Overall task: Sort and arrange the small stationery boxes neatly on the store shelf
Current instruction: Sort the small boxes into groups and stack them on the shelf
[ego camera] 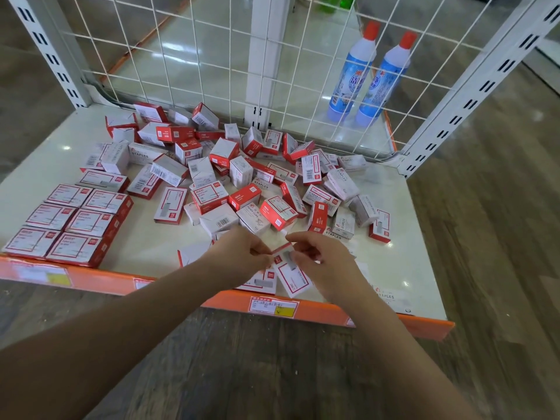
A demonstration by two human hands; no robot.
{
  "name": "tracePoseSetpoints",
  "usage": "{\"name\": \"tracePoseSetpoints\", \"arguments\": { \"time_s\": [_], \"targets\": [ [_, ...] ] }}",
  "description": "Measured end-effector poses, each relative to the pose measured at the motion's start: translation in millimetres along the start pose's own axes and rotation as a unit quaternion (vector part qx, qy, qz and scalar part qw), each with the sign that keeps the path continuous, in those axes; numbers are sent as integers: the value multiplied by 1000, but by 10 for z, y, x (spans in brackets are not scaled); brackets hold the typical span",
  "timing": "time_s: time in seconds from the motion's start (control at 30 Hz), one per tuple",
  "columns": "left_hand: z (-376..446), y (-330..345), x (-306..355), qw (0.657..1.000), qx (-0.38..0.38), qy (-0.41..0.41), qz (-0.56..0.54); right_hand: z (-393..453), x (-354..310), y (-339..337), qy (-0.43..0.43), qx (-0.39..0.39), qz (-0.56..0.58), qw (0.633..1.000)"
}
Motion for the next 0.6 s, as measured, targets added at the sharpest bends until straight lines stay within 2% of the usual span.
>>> {"name": "tracePoseSetpoints", "arguments": {
  "time_s": [0.1,0.17,0.3,0.37,0.43,0.53,0.6],
  "targets": [
    [-4,-9,10,1000,5,4,-23,26,-25,-11,2,4,6,1000],
    [-10,0,-6,999,5,2,-52,0,-18,-85,-8,52,40,998],
    [-2,158,-75,993,-61,-32,-94,-67,170,-229,18,151,235,960],
    [0,195,-62,991,-76,-39,-105,-62,246,-175,39,146,316,936],
    [3,167,-30,991,-63,-31,-116,-54,251,-121,32,128,349,928],
    [-6,88,-27,990,-34,-26,-137,-78,238,-85,15,106,344,933],
    [-13,49,-41,989,-20,-26,-143,-89,235,-102,9,101,297,950]
  ]
}}
Point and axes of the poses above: each hand's wrist, its own z-axis towards the middle knuckle, its own y-axis out of the palm, x = y × z, the point moved 9 cm from there along z, towards the middle knuckle, and after that the axes turned 13 degrees about -x, right-handed, at the moved point
